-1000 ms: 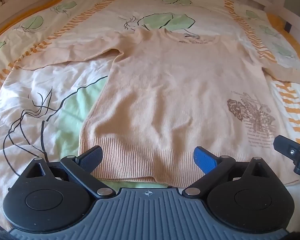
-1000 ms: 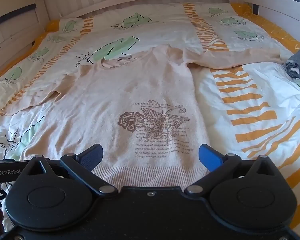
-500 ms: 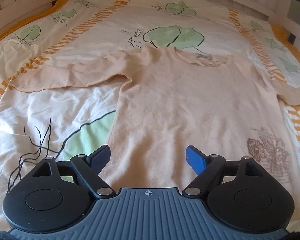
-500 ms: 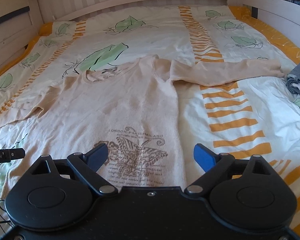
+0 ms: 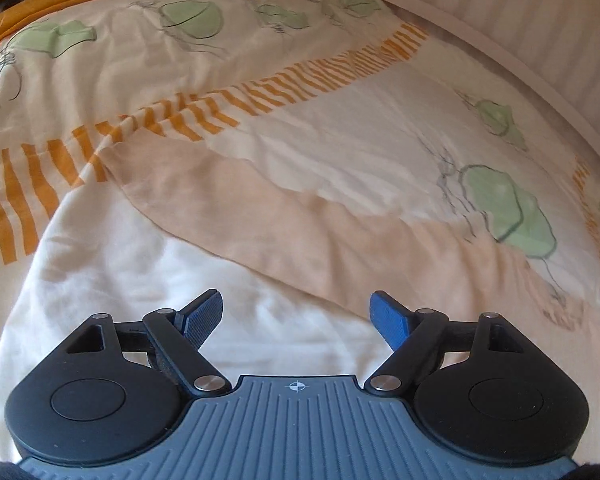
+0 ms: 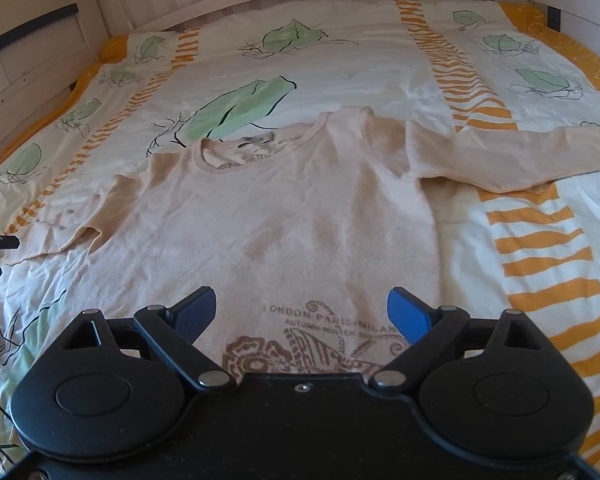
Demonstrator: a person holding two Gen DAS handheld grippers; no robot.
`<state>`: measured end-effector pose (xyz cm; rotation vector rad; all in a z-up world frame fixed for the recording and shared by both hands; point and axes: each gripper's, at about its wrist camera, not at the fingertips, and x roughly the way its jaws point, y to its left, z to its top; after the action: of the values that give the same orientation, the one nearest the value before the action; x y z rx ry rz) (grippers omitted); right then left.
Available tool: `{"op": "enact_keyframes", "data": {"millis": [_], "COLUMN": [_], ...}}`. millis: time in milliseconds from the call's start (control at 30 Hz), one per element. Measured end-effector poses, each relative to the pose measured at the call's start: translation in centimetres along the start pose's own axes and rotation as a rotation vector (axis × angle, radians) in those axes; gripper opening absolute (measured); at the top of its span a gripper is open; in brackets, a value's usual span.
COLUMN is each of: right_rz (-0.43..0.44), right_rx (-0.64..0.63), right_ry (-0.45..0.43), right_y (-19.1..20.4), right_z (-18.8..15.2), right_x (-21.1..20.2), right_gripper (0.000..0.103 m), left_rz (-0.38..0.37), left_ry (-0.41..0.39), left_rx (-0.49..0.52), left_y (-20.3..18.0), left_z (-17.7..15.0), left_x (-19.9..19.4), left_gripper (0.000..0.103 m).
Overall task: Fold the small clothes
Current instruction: 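Move the left tool toward the sleeve cuff of the beige sweater, then grasp the sleeve cuff with the left tool and fold it across the body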
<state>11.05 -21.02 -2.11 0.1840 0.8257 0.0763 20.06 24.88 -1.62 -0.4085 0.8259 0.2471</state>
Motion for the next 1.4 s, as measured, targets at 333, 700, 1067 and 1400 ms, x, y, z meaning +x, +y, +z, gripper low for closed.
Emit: {"op": "enact_keyframes", "data": {"millis": [333,700,1067,1400], "right_rz": [0.122,0.204,0.245,0.227], "right_rx": [-0.064,-0.087,0.027,0.082], "right_ry": [-0.033,-0.025,-0.078,-0.117], "right_y": [2.6,1.4,-0.9,-2.5], "right_z": [1.9,3.0,4.0,4.6], "right_x": [2.9,4.5,3.4,2.0], "right_gripper": [0.093,0.093,0.093,0.093], "left_rz": [0.114,0.156,-0.064,-0.444], "left_ry": [-0.002,-0.075,-0.262,-0.203], "left_rx": [-0.207,-0.24,0.1,0.321], "left_y": [7.2,7.9,-7.3,-27.2], "left_z": [5.4,6.9,8.5,1.7], "left_x": [5.9,7.6,-1.4,-1.4], "left_gripper": [0.08,0.007,0.007,0.007]}}
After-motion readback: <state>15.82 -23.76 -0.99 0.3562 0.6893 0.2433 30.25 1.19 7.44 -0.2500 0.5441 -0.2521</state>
